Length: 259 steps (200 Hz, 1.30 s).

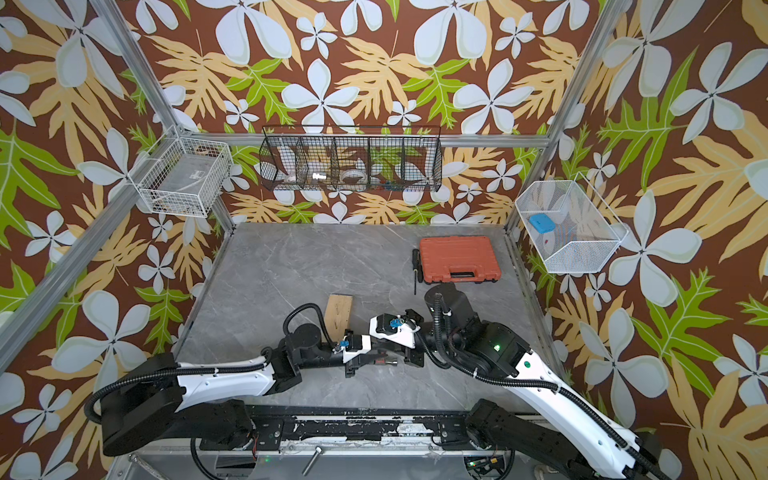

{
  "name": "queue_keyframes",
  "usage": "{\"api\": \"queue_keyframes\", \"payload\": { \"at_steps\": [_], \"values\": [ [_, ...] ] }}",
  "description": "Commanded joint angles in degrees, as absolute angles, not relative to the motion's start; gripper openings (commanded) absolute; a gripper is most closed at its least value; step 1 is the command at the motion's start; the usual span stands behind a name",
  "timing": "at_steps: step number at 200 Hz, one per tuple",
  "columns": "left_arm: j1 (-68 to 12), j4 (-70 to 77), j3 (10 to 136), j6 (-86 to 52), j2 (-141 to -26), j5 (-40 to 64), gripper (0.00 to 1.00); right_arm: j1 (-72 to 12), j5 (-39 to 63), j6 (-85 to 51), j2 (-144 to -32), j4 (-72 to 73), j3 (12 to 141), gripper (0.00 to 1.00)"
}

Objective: Use a claw hammer to pull out a nail
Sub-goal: Pick up the hammer at the center of the board.

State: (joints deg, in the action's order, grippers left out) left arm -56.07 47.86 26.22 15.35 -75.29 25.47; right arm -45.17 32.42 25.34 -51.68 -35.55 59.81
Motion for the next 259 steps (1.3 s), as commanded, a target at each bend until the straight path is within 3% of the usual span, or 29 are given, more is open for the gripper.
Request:
{"api": "queue_keyframes", "payload": {
  "at_steps": [1,11,41,87,98,109,144,191,214,259],
  "values": [
    [-56.04,52.82,26.63,14.91,-75.31,24.97,0.0,-45.18,32.04,24.43,-50.95,-33.42,59.16,0.14],
    [-55.99,52.74,26.54,14.72,-75.41,24.6,0.01,-45.18,31.83,24.43,-50.41,-32.29,58.68,0.1],
    [-55.91,54.59,25.31,13.35,-75.12,22.04,0.27,-45.18,29.92,24.12,-49.33,-30.1,57.58,0.0],
    [-55.99,58.41,21.42,10.66,-71.11,13.38,0.59,-45.2,25.89,22.56,-48.65,-29.16,56.54,0.0],
    [-56.0,60.25,19.92,9.33,-69.41,11.28,0.77,-45.2,25.02,22.24,-48.44,-29.09,56.26,0.0],
    [-56.02,60.88,18.79,8.35,-67.65,9.06,0.83,-45.19,24.96,21.9,-48.28,-29.03,56.22,0.0],
    [-55.96,53.59,20.23,-4.33,-62.31,-8.71,0.86,-45.18,20.82,20.79,-49.61,-31.14,57.64,0.0],
    [-52.93,17.36,35.64,-15.82,-60.7,-27.07,0.88,-45.23,16.06,18.39,-50.79,-30.28,57.14,0.0],
    [-46.22,10.13,37.06,-25.24,-60.24,-23.57,0.88,-45.18,14.71,17.74,-51.08,-29.37,57.13,0.0],
    [-34.73,10.79,33.73,-37.42,-61.89,-16.25,0.86,-45.18,9.67,16.71,-51.73,-27.25,56.84,0.0]
  ]
}}
